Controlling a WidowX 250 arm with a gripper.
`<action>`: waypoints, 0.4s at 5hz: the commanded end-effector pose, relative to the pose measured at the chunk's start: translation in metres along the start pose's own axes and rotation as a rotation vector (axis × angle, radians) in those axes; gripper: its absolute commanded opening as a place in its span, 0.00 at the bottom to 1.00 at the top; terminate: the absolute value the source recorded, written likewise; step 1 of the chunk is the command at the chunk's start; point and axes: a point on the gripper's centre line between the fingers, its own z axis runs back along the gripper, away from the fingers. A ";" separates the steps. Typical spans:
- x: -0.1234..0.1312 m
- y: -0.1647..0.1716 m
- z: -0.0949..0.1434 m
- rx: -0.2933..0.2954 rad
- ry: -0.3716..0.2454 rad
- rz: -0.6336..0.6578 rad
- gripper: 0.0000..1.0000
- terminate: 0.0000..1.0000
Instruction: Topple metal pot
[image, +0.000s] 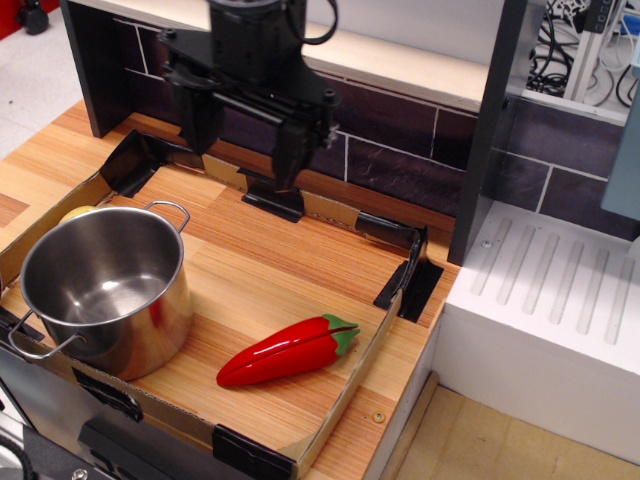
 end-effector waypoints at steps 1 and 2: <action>-0.019 0.045 0.012 -0.057 -0.014 -0.053 1.00 0.00; -0.027 0.067 0.002 -0.051 0.025 -0.078 1.00 0.00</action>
